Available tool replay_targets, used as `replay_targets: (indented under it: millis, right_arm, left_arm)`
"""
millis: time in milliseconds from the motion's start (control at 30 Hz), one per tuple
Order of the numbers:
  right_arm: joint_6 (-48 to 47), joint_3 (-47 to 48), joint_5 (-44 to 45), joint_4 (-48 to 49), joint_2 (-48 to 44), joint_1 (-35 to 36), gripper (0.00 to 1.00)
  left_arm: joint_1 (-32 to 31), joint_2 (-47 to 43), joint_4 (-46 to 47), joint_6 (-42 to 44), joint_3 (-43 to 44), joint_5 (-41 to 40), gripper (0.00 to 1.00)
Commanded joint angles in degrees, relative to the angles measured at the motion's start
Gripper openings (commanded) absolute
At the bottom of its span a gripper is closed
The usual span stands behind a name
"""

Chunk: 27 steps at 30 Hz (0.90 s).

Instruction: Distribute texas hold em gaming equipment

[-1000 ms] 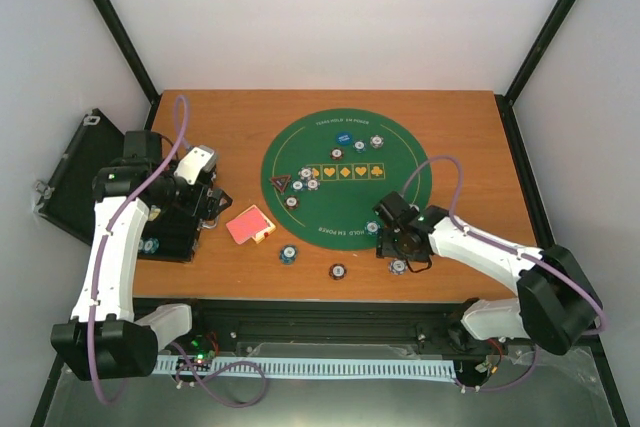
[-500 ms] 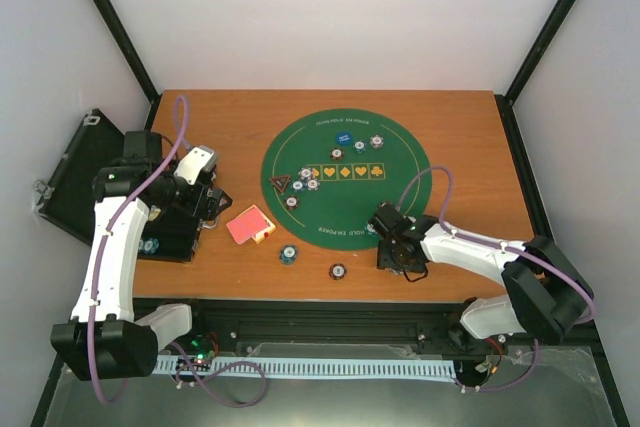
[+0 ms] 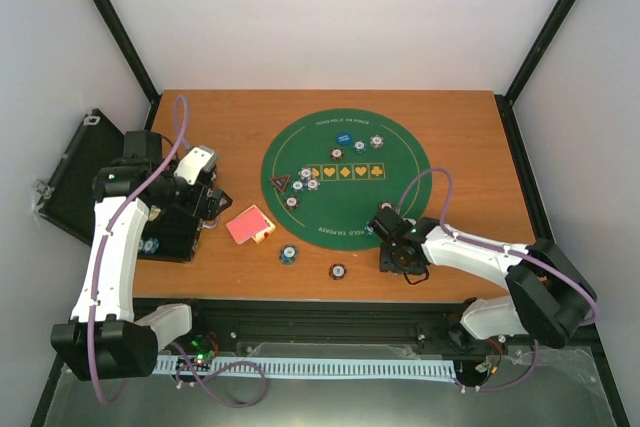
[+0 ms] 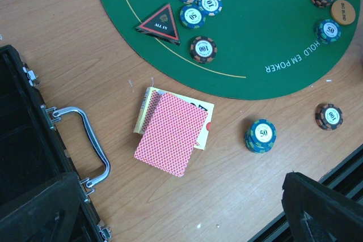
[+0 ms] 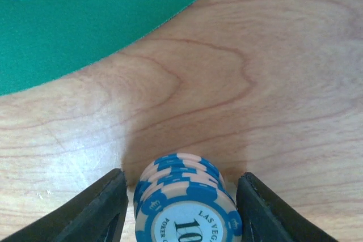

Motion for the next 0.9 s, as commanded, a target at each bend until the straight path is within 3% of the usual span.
replay_targets:
  millis: [0,267,500,867]
  right_arm:
    - [1.5,-0.6,1.6,-1.8,-1.5,1.3,0.53]
    - [2.1,-0.7,2.1,-2.5,-1.9,2.0,0.52]
    - [1.4,0.7,3.5,-3.9,-1.8,2.0,0.39]
    - [0.1,3.1,3.5,-7.7,-4.5,2.0,0.39]
  left_arm:
    - [0.3,-1.0,-0.9,-0.2,1.8,1.2,1.0]
    - [0.3,-1.0,-1.1,0.0,2.2,1.2,1.0]
    - [0.3,-0.9,-0.9,-0.1,2.0,1.1,1.0]
    - [0.3,-0.7,-0.5,-0.5,1.8,1.4,1.0]
